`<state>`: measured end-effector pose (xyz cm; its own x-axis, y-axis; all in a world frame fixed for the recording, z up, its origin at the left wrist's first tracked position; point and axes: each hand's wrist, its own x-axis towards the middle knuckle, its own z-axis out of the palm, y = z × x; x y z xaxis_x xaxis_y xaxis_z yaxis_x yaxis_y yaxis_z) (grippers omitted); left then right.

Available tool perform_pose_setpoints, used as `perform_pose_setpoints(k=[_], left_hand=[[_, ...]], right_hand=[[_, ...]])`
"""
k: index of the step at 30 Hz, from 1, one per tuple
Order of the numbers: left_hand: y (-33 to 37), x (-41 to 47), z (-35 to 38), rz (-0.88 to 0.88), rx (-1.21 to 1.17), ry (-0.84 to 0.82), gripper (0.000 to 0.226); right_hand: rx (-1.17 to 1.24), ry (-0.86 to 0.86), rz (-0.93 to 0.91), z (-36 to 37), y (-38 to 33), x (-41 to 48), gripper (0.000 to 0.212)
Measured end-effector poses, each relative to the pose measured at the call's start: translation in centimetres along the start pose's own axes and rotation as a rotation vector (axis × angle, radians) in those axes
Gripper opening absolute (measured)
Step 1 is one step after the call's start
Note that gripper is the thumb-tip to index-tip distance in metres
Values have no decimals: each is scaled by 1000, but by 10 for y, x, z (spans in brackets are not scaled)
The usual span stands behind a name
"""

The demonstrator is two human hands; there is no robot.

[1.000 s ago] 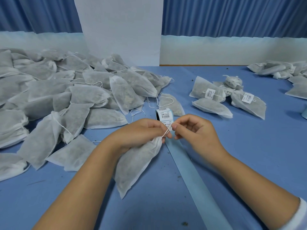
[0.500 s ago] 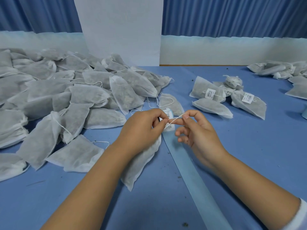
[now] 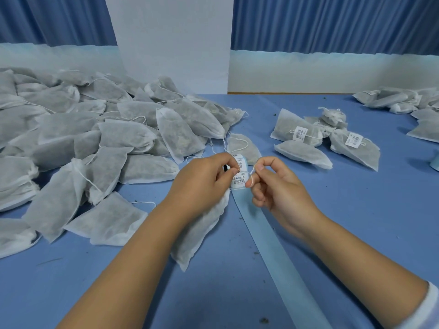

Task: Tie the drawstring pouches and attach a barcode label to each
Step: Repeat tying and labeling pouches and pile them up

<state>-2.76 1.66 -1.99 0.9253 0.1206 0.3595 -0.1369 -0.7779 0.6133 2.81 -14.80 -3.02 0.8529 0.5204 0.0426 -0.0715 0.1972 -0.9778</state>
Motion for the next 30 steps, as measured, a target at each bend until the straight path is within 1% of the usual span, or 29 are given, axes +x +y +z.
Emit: perform_pose_setpoints(k=[2, 5, 7, 10, 11, 12, 14, 15, 18, 21, 23, 25, 27, 28, 30], left_hand=[[-1, 1, -1, -72, -88, -53, 15], [-4, 3, -6, -236, -193, -231, 30], [-4, 2, -9, -322, -238, -329, 31], [-7, 2, -18, -392, -248, -345, 48], [-9, 2, -21, -405, -243, -342, 48], [-11, 2, -23, -411, -235, -350, 41], [-16, 2, -23, -404, -229, -352, 21], [-18, 2, -21, -399, -248, -322, 15], [-20, 7, -13, -422, -352, -159, 11], [-18, 11, -6, -500, -469, 72, 8], [-14, 12, 0, -516, -536, 198, 10], [-10, 12, 4, -526, -573, 246, 18], [-8, 12, 7, -544, -648, 258, 31], [-8, 12, 8, -556, -716, 254, 31], [-7, 12, 7, -588, -877, 229, 19]], right_hand=[[47, 5, -11, -2, 0, -1, 11], [118, 56, -21, -5, -2, 2, 10], [142, 80, -34, -6, -3, 4, 11], [164, 97, -61, -8, -4, 5, 13], [168, 101, -72, -8, -4, 5, 13], [168, 101, -84, -8, -4, 5, 13], [132, 90, -112, -8, -4, 5, 12], [87, 83, -134, -8, -3, 4, 11], [-154, 75, -260, -6, 2, 0, 10], [-465, 41, -442, -5, 6, -5, 12], [-617, -3, -526, -3, 10, -7, 10], [-705, -41, -562, -1, 14, -7, 6], [-741, -62, -567, 1, 17, -7, 8], [-748, -63, -557, 2, 18, -7, 8], [-751, -44, -521, 1, 18, -7, 7]])
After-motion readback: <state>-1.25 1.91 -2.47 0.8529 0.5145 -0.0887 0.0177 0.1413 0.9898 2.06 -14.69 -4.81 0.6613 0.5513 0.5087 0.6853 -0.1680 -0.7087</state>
